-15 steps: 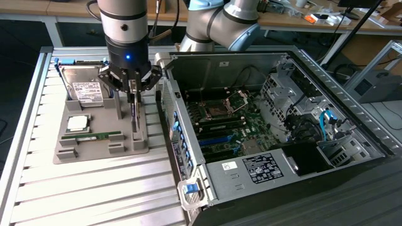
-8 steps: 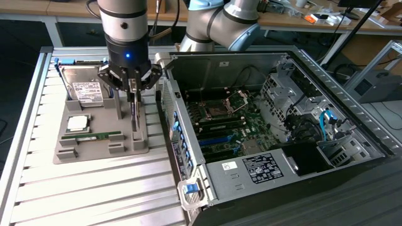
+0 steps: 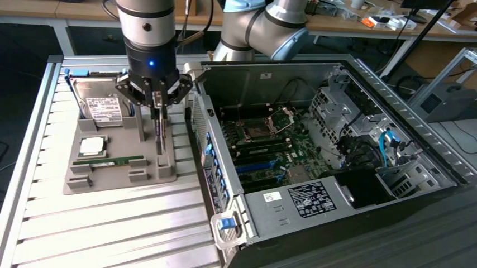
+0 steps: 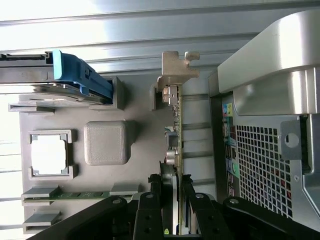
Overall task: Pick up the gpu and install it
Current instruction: 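Pick up the gpu and move the gpu toward the slot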
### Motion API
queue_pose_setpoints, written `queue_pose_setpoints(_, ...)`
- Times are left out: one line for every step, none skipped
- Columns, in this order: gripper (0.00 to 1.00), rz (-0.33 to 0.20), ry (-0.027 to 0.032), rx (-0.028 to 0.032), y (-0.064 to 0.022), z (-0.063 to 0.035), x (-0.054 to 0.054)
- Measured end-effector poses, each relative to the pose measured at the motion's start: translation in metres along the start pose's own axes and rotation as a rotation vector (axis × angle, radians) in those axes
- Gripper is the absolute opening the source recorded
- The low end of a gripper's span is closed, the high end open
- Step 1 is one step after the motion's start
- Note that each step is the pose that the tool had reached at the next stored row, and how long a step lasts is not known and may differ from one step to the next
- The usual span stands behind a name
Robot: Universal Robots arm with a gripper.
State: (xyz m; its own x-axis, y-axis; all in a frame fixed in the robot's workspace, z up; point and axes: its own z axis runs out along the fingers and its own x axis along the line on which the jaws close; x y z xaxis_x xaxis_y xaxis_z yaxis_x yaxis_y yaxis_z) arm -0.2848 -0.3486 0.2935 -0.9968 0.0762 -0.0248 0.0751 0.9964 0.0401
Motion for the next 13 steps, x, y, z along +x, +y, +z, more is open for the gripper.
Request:
queue_pose_setpoints(0.27,0.000,0.0000,-0.0001,0.0000,-0.0002,0.0000)
queue_pose_setpoints(0.27,0.000,0.0001,-0.0001,0.0000,-0.0010,0.0000)
queue_pose_setpoints(0.27,0.000,0.0000,-0.0002,0.0001,-0.0014,0.0000)
queue_pose_setpoints(0.27,0.000,0.0001,-0.0002,0.0001,-0.0018,0.0000)
queue_pose_setpoints(0.27,0.000,0.0001,-0.0003,0.0001,-0.0022,0.0000)
queue_pose_setpoints(0.27,0.000,0.0001,-0.0003,0.0001,-0.0025,0.0000)
queue_pose_setpoints(0.27,0.000,0.0001,-0.0004,0.0001,-0.0028,-0.0001)
queue_pose_setpoints(0.27,0.000,0.0001,-0.0004,0.0001,-0.0032,-0.0001)
queue_pose_setpoints(0.27,0.000,0.0001,-0.0005,0.0002,-0.0039,-0.0001)
queue_pose_setpoints(0.27,0.000,0.0000,-0.0006,0.0002,-0.0042,-0.0001)
queue_pose_setpoints(0.27,0.000,0.0000,-0.0005,0.0002,-0.0045,-0.0001)
queue_pose_setpoints(0.27,0.000,0.0001,-0.0005,0.0002,-0.0051,-0.0001)
queue_pose_setpoints(0.27,0.000,0.0001,-0.0006,0.0002,-0.0055,-0.0001)
